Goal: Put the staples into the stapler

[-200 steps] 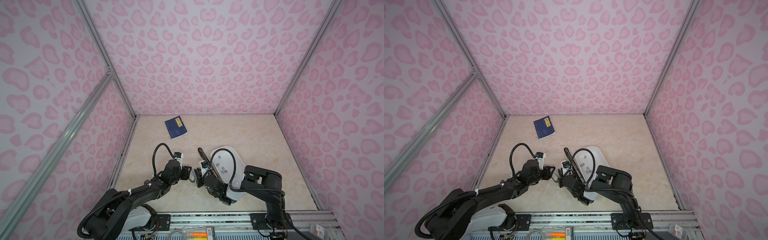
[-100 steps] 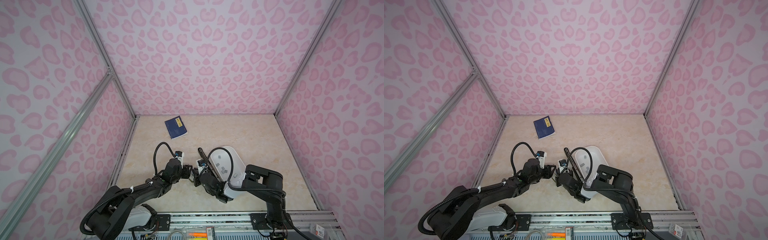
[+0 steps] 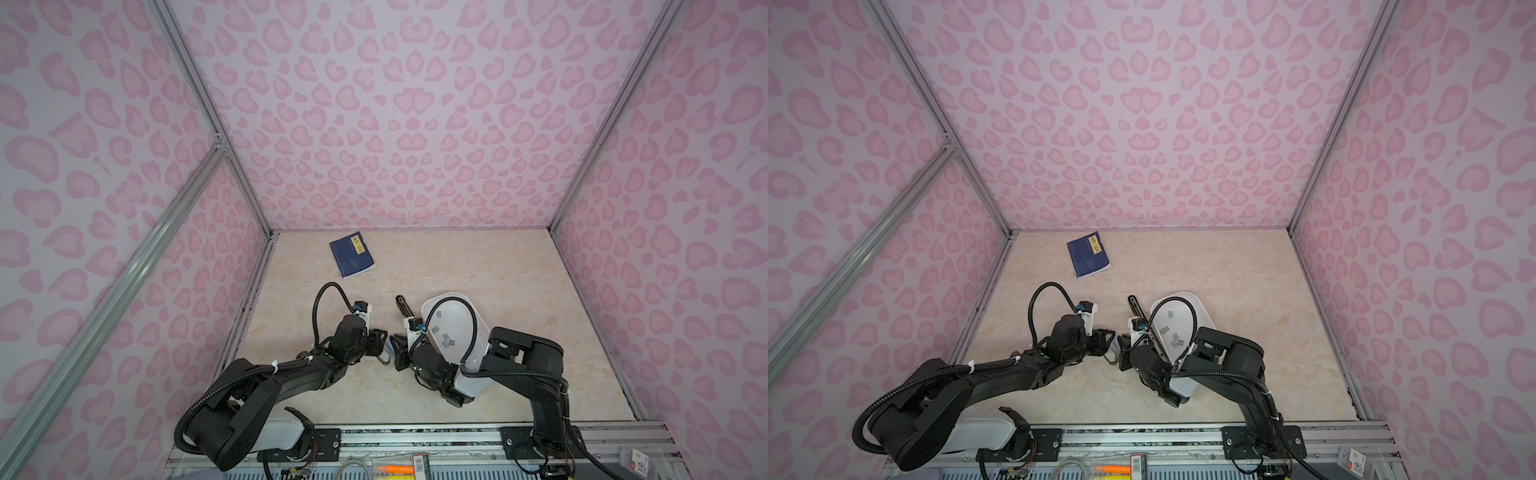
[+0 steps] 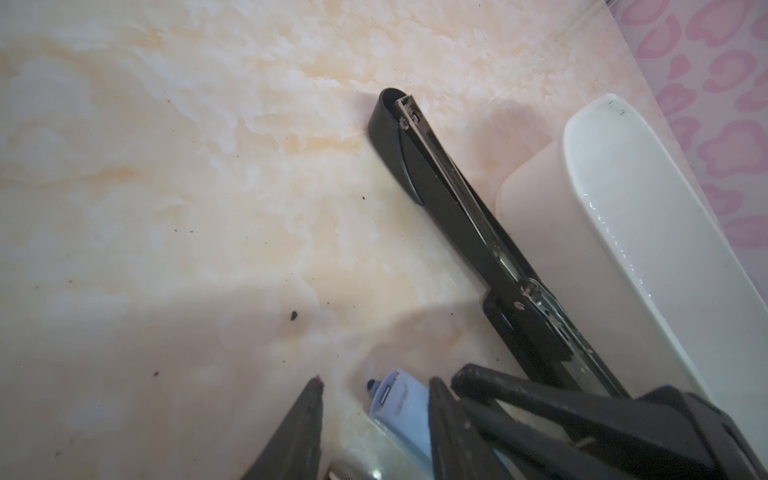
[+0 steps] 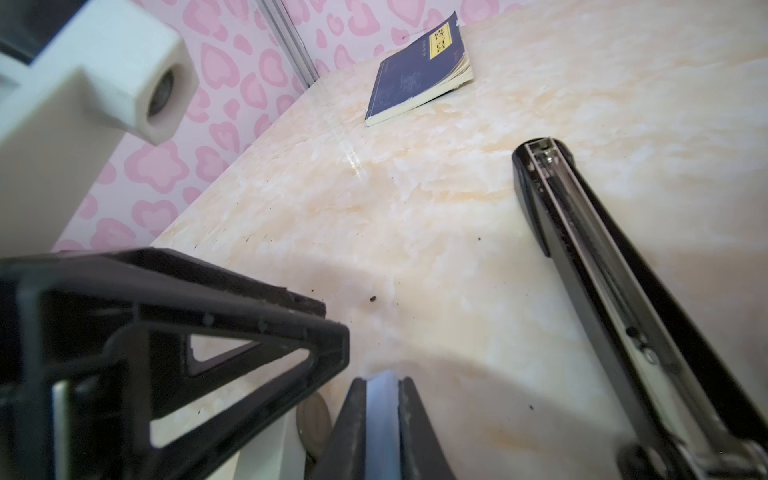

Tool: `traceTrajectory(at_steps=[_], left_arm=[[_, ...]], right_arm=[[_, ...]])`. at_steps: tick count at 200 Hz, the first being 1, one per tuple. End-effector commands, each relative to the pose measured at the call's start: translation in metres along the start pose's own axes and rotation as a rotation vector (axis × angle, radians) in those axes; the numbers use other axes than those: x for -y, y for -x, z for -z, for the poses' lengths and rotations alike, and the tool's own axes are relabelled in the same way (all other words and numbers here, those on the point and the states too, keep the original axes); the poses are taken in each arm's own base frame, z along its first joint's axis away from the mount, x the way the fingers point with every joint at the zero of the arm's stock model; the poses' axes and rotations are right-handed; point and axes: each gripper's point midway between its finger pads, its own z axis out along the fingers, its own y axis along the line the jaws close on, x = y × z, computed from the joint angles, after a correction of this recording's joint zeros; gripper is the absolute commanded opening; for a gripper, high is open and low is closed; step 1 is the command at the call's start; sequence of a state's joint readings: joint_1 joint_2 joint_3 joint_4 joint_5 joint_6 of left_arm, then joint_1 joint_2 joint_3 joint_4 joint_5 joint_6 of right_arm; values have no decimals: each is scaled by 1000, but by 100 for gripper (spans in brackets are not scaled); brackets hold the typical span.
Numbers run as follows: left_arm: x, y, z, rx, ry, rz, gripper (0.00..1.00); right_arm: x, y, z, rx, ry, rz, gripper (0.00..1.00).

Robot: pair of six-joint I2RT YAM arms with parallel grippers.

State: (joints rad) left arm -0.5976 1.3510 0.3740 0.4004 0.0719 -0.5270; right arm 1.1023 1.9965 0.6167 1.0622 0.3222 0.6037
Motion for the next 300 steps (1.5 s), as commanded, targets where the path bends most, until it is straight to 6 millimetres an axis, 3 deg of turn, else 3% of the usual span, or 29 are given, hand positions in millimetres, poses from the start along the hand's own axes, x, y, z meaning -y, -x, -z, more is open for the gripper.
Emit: traceTrajectory(at_steps=[1, 66, 95, 177, 227, 254, 300], left_arm=[[8, 8, -1, 27, -30, -8, 44], [6, 3, -9, 13, -30, -1, 43], [6, 3, -9, 15, -34, 1, 43], [11, 16, 2, 50, -34, -10, 43], [11, 20, 6, 60, -25, -14, 43], [7, 26, 13, 92, 2, -14, 43], [-3, 35, 30, 144, 61, -2, 43]], right_arm=[[58, -73, 13, -294, -201, 161, 15], [72, -85, 17, -283, -256, 178, 14], [69, -78, 18, -274, -252, 178, 14], [29, -6, 7, -218, -206, 226, 19], [18, 30, 11, -174, -215, 258, 23], [9, 41, 16, -160, -187, 246, 25], [-18, 36, 11, -172, -132, 268, 29]])
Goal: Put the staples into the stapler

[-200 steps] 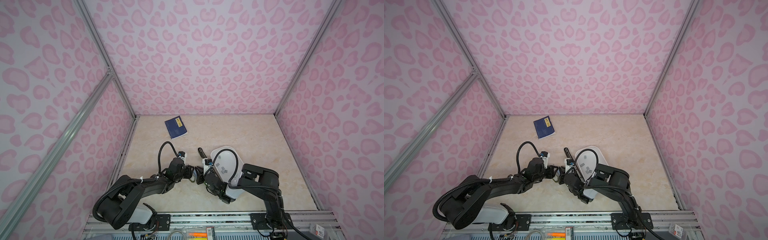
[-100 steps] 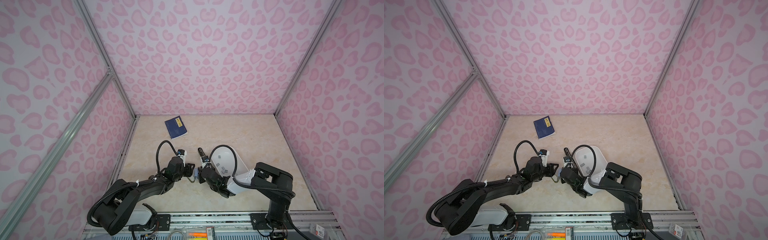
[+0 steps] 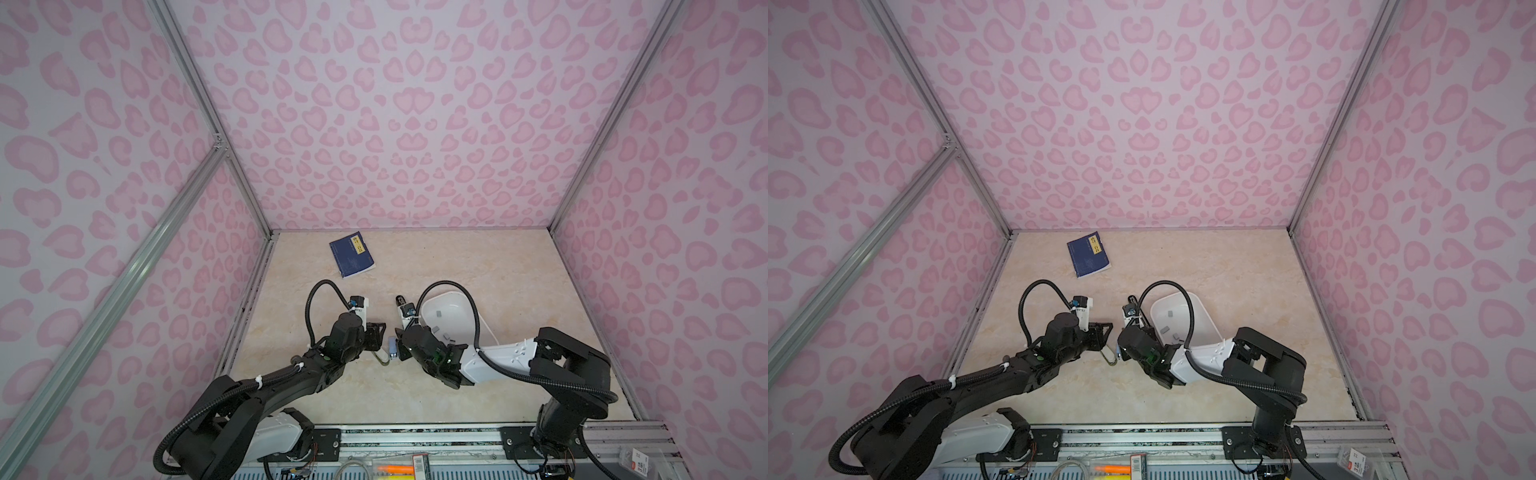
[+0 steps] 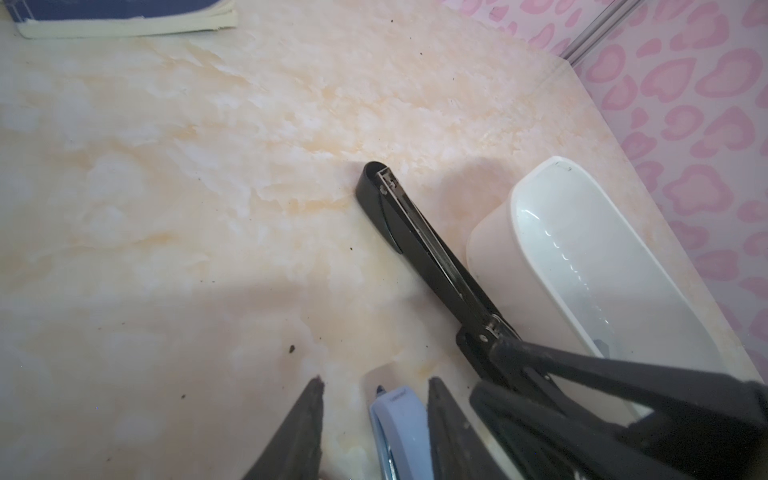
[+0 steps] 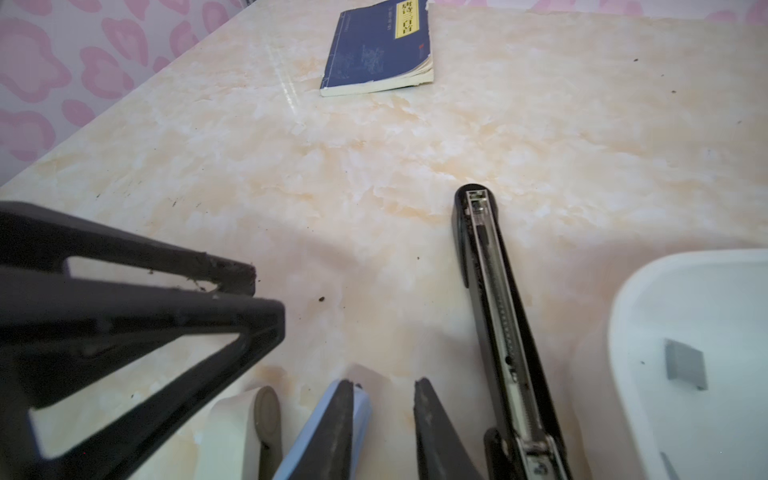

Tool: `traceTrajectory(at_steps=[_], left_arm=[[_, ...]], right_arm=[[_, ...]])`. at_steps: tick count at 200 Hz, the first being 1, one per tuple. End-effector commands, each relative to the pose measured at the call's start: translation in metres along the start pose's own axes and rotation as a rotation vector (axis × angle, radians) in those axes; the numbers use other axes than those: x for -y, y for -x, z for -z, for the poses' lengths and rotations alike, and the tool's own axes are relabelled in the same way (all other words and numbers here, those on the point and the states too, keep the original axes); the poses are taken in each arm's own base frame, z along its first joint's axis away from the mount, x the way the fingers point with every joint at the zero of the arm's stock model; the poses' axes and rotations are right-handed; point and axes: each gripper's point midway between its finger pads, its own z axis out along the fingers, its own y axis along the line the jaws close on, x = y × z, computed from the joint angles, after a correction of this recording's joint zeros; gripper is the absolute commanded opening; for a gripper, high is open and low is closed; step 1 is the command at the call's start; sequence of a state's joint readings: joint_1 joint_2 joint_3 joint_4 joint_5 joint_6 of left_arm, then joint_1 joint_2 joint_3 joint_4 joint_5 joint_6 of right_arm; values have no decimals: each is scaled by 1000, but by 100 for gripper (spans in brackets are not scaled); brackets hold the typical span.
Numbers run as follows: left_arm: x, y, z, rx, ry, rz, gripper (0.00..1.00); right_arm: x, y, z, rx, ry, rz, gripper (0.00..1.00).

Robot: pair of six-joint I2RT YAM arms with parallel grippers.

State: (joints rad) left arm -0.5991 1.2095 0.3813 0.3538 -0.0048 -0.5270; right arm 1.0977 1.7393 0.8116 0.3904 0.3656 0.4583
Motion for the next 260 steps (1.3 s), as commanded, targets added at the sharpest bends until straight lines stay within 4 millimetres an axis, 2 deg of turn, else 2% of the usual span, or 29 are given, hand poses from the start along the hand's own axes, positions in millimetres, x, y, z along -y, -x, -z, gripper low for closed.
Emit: traceTrajectory(at_steps=[1, 40, 83, 105, 131, 183, 212, 237, 260], left_arm=[[-10, 2, 6, 18, 47, 0, 43], [-11, 2, 15, 36, 37, 14, 44], [-13, -3, 16, 33, 36, 16, 44], [-13, -3, 15, 30, 37, 16, 44], [-13, -2, 15, 31, 36, 18, 44], [-10, -1, 15, 28, 25, 15, 44], [-9, -1, 15, 27, 22, 12, 44], [-10, -1, 14, 27, 24, 11, 44], [-10, -2, 14, 27, 25, 11, 44]], right_arm=[[-10, -6, -4, -22, 10, 35, 29], [-19, -20, -15, -45, 6, 64, 28], [-11, -66, -25, -80, -49, 93, 22], [-8, -80, -25, -91, -58, 95, 21], [-6, -73, -20, -67, -61, 87, 21], [-14, -23, -4, 27, -25, 91, 23], [-10, -5, 1, 50, -26, 79, 24], [-10, -9, 3, 34, -18, 75, 24], [-13, -28, 4, 10, -21, 68, 24]])
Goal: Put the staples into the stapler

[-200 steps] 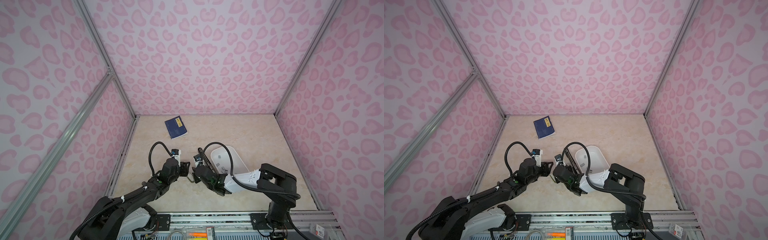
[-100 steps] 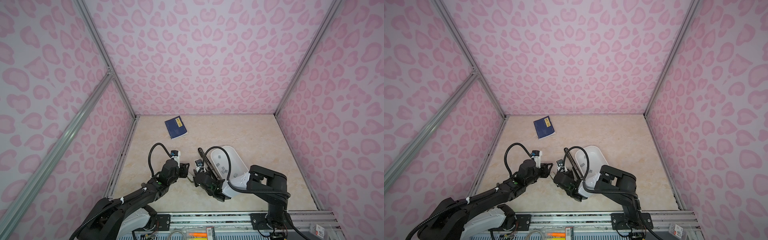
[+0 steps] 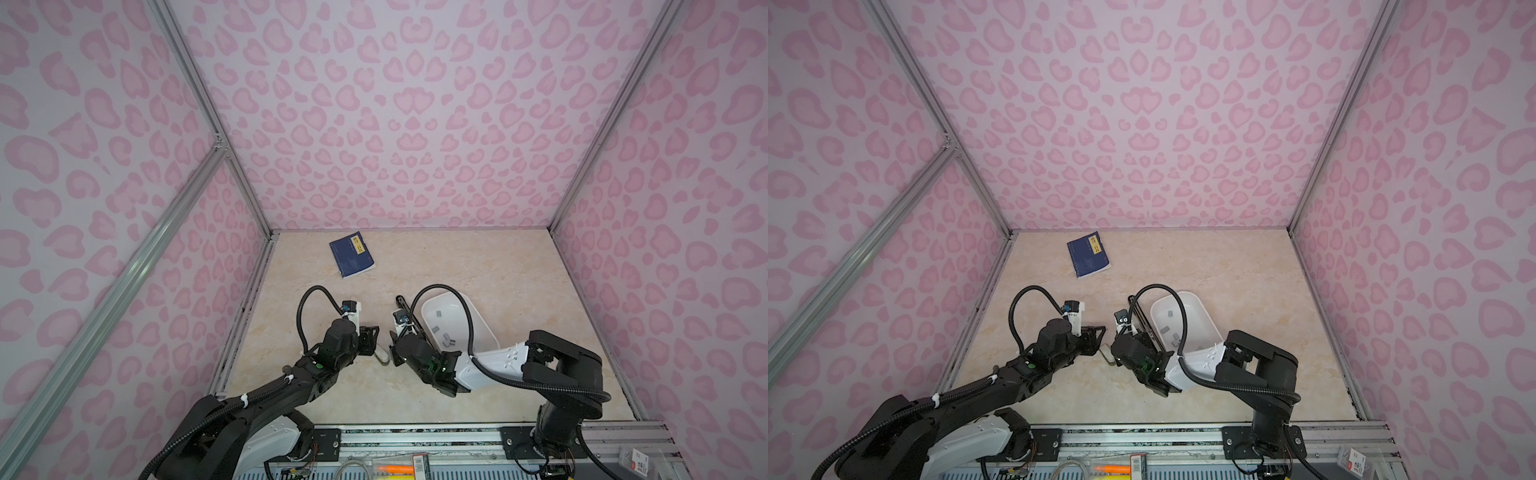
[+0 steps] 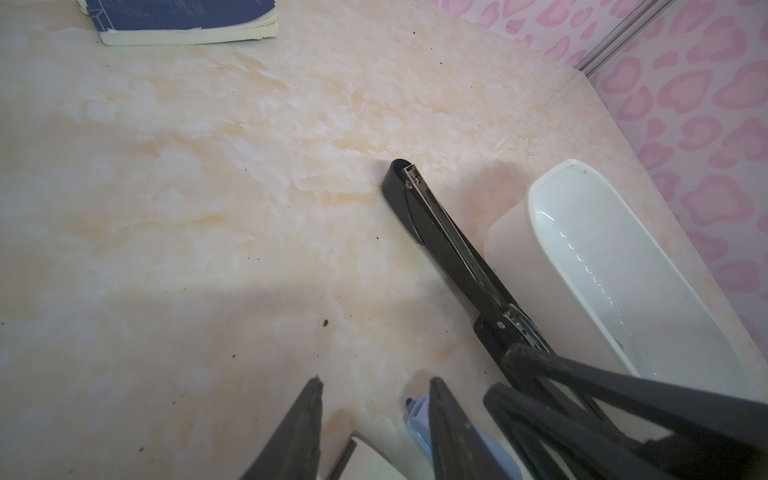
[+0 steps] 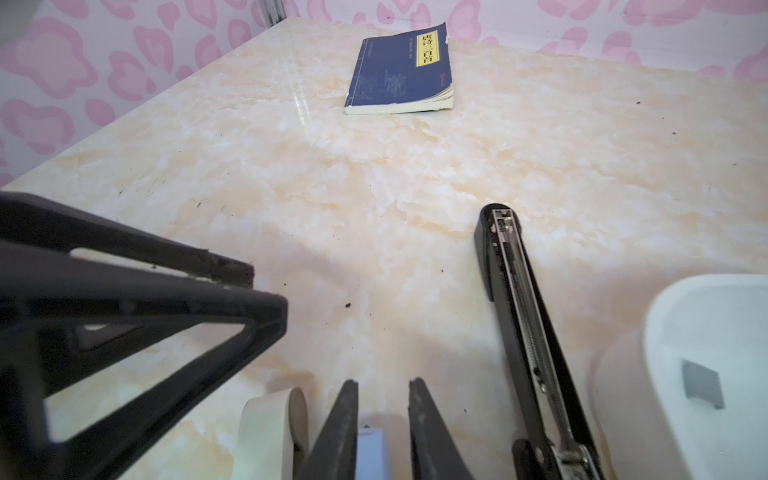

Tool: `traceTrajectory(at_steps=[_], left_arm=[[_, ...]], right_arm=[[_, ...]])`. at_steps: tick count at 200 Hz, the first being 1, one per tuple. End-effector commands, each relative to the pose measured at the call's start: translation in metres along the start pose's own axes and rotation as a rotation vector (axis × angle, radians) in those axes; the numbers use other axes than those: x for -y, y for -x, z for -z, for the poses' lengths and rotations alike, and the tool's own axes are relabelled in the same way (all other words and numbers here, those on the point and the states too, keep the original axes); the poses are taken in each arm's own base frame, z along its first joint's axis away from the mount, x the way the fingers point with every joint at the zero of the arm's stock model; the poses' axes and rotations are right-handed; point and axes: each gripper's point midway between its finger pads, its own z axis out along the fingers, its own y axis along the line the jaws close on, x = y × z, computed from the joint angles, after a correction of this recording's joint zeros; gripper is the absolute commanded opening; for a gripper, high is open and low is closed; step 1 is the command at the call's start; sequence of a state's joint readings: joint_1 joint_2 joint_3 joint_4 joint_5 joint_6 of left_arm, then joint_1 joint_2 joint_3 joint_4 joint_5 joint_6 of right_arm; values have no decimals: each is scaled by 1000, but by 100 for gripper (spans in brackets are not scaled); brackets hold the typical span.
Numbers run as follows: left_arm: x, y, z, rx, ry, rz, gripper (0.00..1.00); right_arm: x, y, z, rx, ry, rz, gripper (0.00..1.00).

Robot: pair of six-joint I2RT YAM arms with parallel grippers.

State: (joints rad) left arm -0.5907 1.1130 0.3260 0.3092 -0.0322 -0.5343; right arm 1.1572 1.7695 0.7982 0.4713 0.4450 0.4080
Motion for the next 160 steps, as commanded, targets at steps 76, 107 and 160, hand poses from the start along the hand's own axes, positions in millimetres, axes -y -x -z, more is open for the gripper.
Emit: traceTrajectory(at_steps=[76, 107, 160], left_arm=[[3, 2, -1, 8, -13, 4, 44], [3, 4, 1, 18, -15, 6, 44], [4, 4, -1, 17, -24, 1, 44]], right_arm=[[9, -88, -7, -86, -34, -42, 21], [9, -88, -5, -91, -64, 0, 20], [18, -130, -9, -108, -111, 16, 22]])
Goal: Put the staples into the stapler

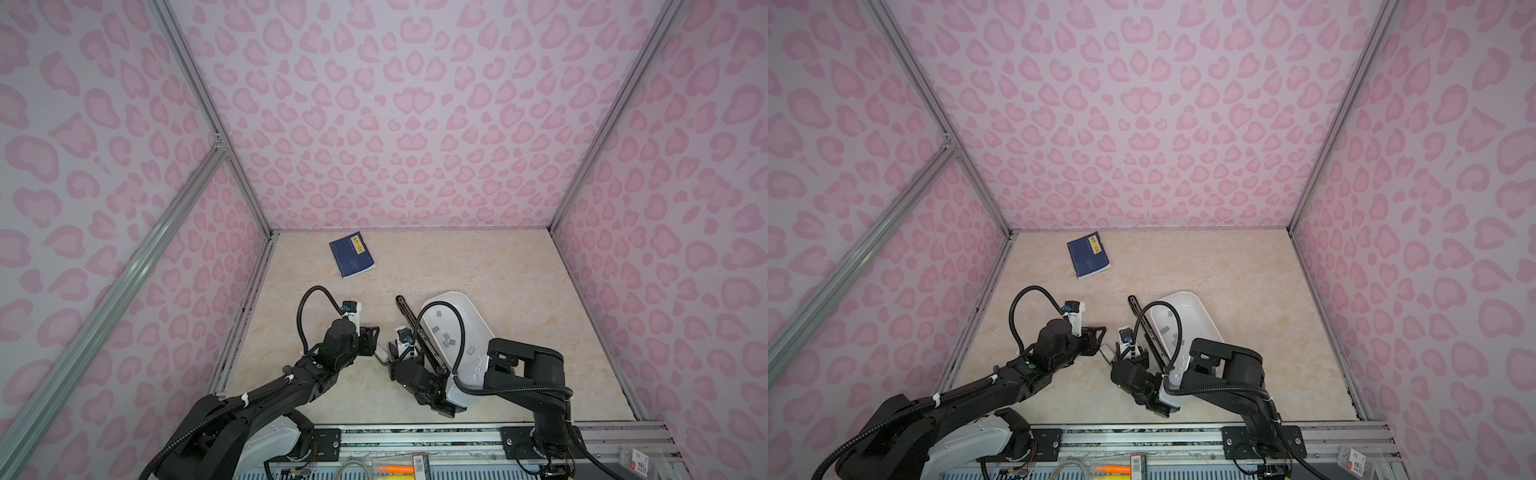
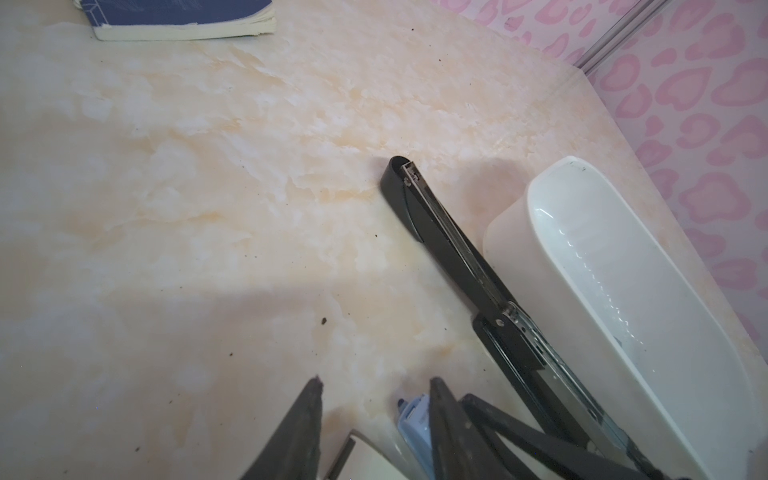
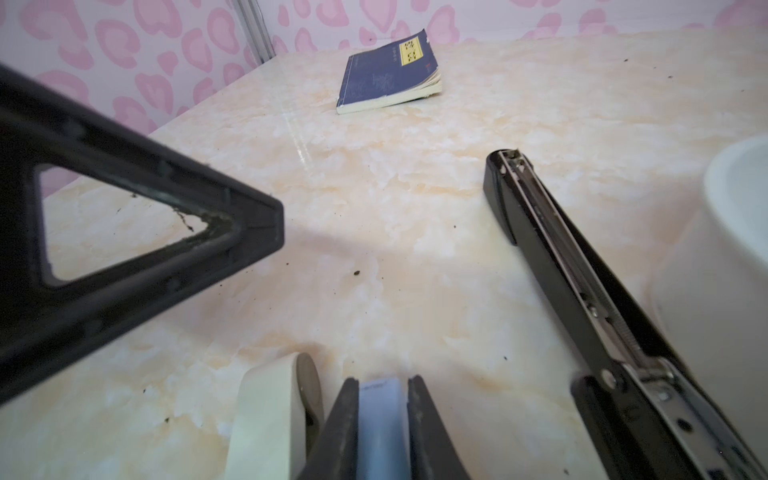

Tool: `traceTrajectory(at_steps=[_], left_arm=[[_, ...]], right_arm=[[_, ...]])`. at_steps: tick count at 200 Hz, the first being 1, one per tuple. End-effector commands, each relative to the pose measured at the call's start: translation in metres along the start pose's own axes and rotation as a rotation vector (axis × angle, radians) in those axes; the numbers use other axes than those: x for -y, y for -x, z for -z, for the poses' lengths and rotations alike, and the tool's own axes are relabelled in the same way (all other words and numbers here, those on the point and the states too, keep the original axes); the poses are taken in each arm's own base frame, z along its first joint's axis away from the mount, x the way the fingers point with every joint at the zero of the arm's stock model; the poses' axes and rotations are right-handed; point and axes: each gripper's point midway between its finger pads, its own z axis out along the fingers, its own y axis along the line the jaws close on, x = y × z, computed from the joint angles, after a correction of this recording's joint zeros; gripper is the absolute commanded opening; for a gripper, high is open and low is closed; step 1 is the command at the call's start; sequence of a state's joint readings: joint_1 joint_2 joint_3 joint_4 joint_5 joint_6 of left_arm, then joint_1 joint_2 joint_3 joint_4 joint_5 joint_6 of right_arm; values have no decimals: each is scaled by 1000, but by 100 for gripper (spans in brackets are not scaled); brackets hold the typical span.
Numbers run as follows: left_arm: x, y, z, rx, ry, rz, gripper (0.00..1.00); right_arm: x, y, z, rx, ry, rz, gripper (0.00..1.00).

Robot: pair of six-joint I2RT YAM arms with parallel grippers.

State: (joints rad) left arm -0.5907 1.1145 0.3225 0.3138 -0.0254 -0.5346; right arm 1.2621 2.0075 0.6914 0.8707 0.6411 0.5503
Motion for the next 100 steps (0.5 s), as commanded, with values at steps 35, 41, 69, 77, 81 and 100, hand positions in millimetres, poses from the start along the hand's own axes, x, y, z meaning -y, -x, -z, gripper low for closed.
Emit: traceTrajectory(at_steps=[35, 41, 69, 77, 81, 100], left_arm=[[5, 5, -1, 19, -20, 1, 44], [5, 5, -1, 17, -23, -2, 44], [6, 7, 0, 17, -24, -5, 44], [7, 8, 0, 18, -26, -5, 44], [7, 8, 0, 19, -27, -6, 44], [8, 9, 2, 21, -29, -7, 44]], right_arm=[[42, -69, 5, -216, -53, 94, 22], [42, -68, 4, -217, -44, 79, 22], [35, -46, 2, -207, -17, 44, 24], [32, -37, 1, -204, -9, 38, 26], [31, -33, 0, -206, -3, 33, 27], [26, -11, -4, -206, 20, -4, 29]])
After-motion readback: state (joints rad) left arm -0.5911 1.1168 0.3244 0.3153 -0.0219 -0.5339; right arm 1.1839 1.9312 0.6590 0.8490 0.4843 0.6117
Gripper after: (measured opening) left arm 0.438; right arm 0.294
